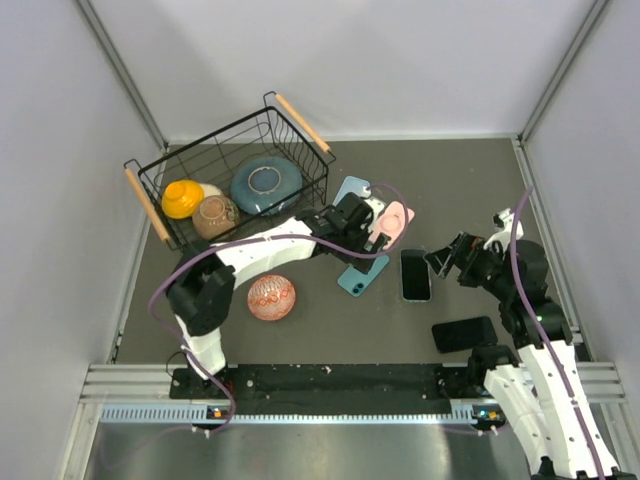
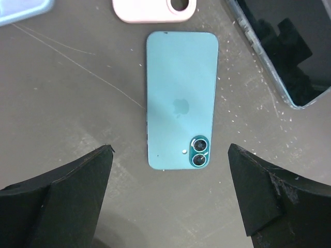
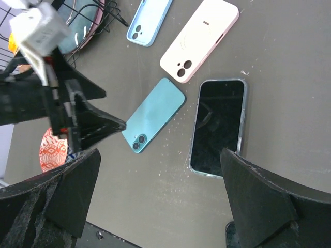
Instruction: Put the phone into the phone case
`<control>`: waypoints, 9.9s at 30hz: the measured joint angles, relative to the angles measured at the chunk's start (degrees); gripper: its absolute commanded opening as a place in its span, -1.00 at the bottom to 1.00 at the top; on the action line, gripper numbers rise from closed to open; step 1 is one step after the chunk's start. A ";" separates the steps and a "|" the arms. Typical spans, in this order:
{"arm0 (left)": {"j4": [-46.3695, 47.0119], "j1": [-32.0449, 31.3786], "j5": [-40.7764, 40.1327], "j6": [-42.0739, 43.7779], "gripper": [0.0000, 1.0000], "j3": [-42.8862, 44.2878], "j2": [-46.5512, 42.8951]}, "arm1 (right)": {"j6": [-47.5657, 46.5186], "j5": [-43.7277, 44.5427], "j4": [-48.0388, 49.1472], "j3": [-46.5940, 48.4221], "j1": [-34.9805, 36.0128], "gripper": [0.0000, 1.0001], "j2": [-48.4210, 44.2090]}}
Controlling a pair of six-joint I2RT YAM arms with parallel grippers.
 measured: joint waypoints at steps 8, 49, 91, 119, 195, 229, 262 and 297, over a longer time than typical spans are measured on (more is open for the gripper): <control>-0.44 -0.79 0.50 0.35 0.98 1.16 7.43 | 0.04 0.07 -0.72 0.00 0.00 0.98 -1.07; 7.45 -2.43 5.60 -0.55 0.12 -7.61 6.88 | 5.66 -2.93 4.63 -8.68 0.02 0.75 4.28; 20.13 -0.15 22.86 -13.40 0.43 -22.95 -2.80 | 26.91 -11.58 48.30 -13.33 13.92 -1.00 47.71; -8.20 16.70 25.94 -20.79 0.62 -5.62 -33.62 | -45.16 -8.68 33.44 -1.03 31.15 -1.00 18.08; 17.53 22.95 46.64 -32.17 -1.00 -24.90 -28.70 | -22.84 42.80 31.19 1.25 40.74 0.40 11.17; 3.72 22.93 27.41 -12.63 -1.00 -30.16 -54.29 | 7.78 23.21 2.08 62.79 19.80 0.01 91.06; 3.87 22.93 26.21 -12.66 -1.00 -30.80 -57.27 | 9.94 30.53 3.32 69.85 21.49 -1.00 100.91; 3.96 22.93 22.43 -12.63 -1.00 -31.01 -58.77 | -93.85 -21.77 10.62 23.12 25.55 -1.00 56.70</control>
